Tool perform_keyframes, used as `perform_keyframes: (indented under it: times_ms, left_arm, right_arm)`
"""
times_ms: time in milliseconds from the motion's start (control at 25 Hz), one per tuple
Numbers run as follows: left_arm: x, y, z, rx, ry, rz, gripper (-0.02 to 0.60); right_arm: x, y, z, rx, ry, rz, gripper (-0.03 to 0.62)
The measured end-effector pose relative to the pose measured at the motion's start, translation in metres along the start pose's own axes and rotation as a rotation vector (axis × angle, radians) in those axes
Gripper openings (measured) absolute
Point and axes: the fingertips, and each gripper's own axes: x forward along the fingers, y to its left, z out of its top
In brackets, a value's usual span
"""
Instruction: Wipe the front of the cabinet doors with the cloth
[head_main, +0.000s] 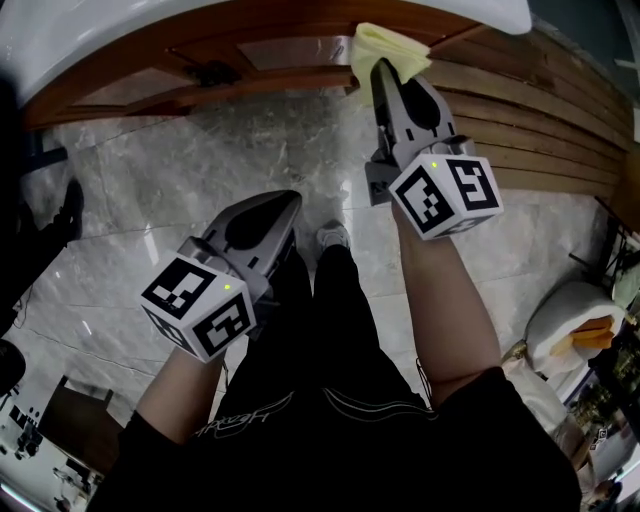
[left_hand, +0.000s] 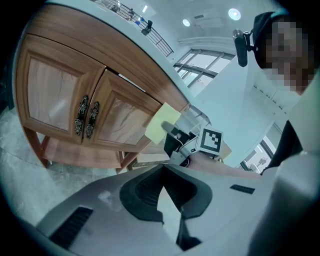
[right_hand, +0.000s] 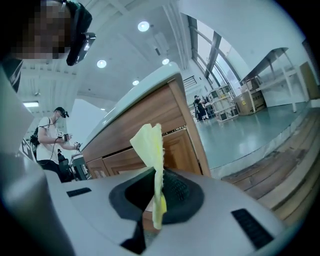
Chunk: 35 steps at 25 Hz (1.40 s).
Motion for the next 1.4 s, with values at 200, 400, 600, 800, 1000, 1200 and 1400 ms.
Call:
perform_keyframes:
  times_ms: [200, 400, 600, 800, 1000, 1200, 1400]
  left_arm:
    - [0.011, -0.008, -0.001, 0.017, 0.022, -0.013, 0.006]
    - [0.024, -0.018, -0.002, 0.026, 0.035, -0.031, 0.006]
    - [0.029, -0.024, -0.006, 0.027, 0.044, -0.039, 0.006]
    - [0.028, -0.019, -0.007, 0.014, 0.039, -0.032, 0.006]
    - [0.018, -0.005, -0.004, -0.015, 0.017, -0.016, 0.006]
    - [-0.001, 0.017, -0.005, -0.054, -0.017, 0.023, 0.006]
    - [-0.033, 0.051, -0.002, -0.093, -0.063, 0.063, 0.006]
  right_arm:
    - [-0.014, -0.026, 0.006, 0.009, -0.016, -0.051, 0.041]
    - [-0.03, -0.052, 0.012, 0.014, -0.028, -0.101, 0.041]
    - [-0.04, -0.069, 0.01, 0.03, -0.024, -0.134, 0.041]
    - [-0.044, -0.063, 0.005, 0.031, -0.016, -0.129, 0.041]
    - [-0.032, -0.031, -0.013, 0.042, 0.013, -0.068, 0.041]
    - [-0.011, 0.006, -0.035, 0.033, 0.067, 0.018, 0.041]
    - [0.021, 0.054, -0.061, -0.006, 0.126, 0.101, 0.041]
